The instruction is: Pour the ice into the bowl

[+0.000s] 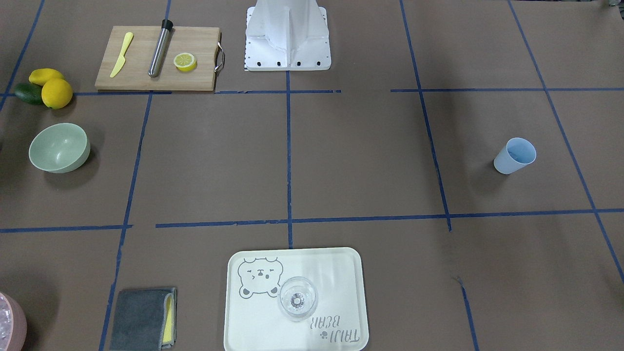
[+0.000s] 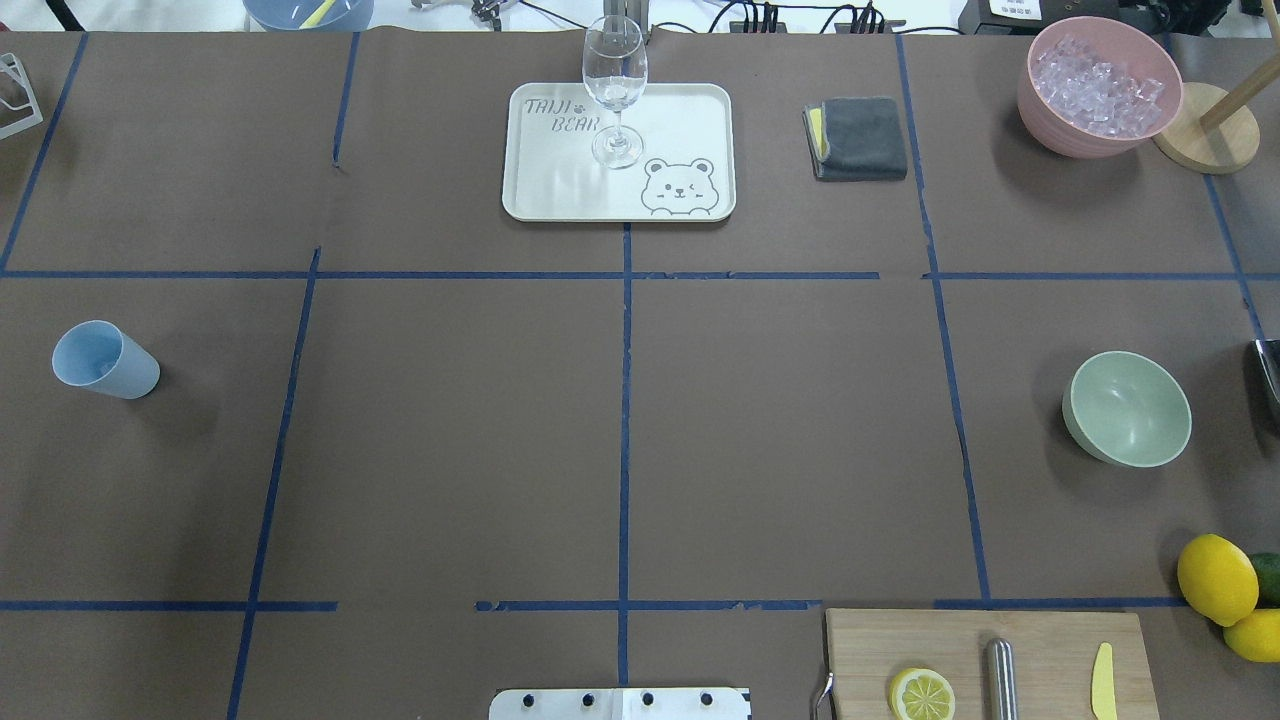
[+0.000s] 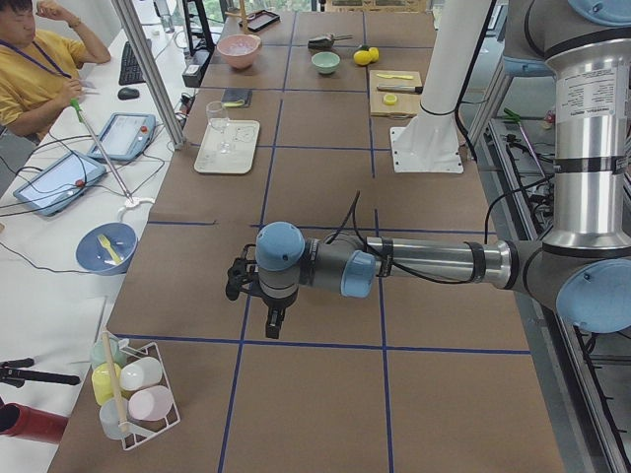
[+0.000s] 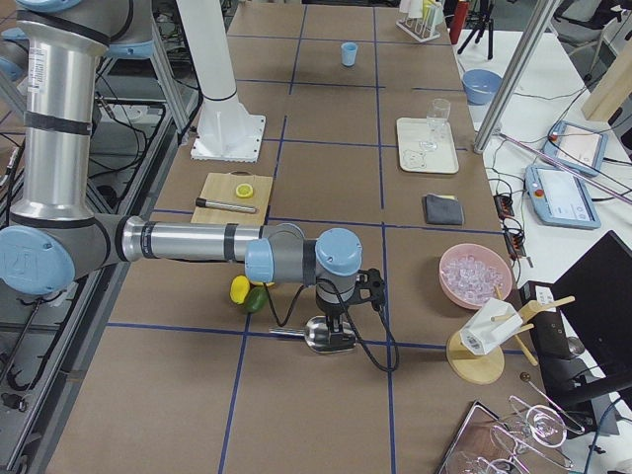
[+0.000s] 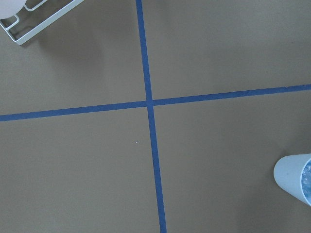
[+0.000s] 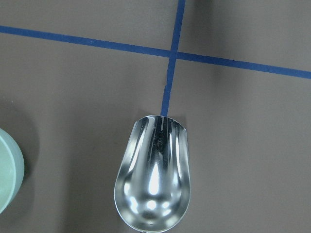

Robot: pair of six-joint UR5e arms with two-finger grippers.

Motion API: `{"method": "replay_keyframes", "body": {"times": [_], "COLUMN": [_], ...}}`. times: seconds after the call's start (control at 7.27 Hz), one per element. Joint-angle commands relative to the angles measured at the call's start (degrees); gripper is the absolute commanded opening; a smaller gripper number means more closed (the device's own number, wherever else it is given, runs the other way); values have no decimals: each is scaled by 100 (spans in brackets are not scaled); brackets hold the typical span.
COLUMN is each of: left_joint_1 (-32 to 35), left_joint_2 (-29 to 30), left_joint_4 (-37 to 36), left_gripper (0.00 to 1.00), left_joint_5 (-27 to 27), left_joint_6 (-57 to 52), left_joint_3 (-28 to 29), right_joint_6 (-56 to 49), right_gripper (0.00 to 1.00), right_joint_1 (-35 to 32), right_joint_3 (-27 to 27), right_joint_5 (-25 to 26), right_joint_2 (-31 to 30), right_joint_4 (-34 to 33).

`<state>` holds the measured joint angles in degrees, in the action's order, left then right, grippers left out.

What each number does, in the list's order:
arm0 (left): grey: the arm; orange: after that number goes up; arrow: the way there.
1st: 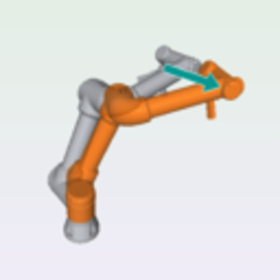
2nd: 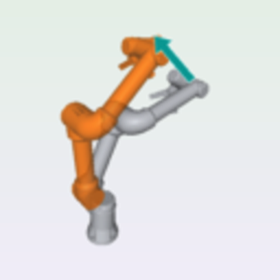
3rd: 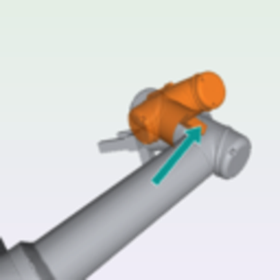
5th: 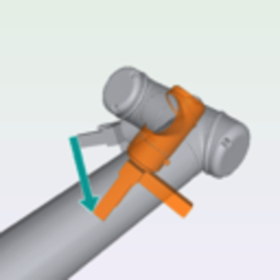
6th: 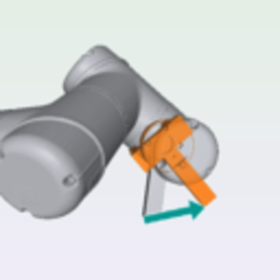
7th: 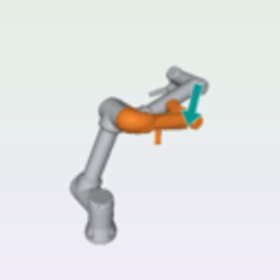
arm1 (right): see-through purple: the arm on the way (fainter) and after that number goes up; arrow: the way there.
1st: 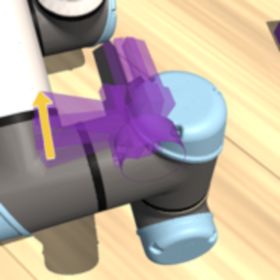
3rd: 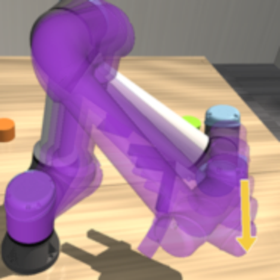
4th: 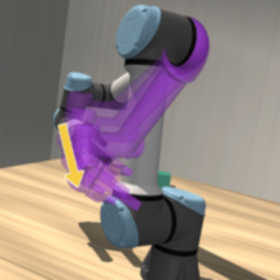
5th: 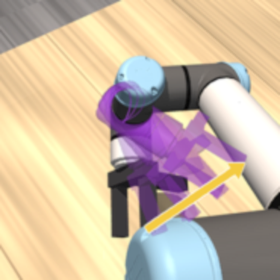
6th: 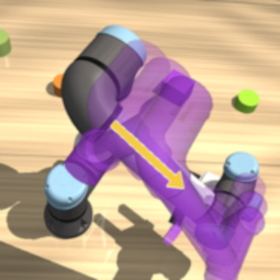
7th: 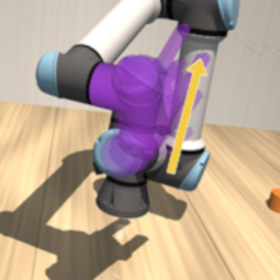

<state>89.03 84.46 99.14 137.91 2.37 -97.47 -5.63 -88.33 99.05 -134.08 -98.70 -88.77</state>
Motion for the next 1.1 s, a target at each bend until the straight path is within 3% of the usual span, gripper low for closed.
{"method": "replay_keyframes", "body": {"times": [0.0, 0.41, 0.96], "left_joint_1": [0, 0, 0], "left_joint_2": [0, -26, -35], "left_joint_4": [0, 0, 0], "left_gripper": [100, 100, 100], "left_joint_5": [17, 17, 17], "left_joint_6": [0, 0, 0], "left_joint_3": [0, 0, 0], "right_joint_6": [10, 53, 80], "right_gripper": [100, 100, 100], "right_joint_1": [0, 9, 9], "right_joint_3": [-26, 61, 299], "right_joint_5": [4, -83, -101], "right_joint_2": [0, 87, 141], "right_joint_4": [0, 70, 869]}}
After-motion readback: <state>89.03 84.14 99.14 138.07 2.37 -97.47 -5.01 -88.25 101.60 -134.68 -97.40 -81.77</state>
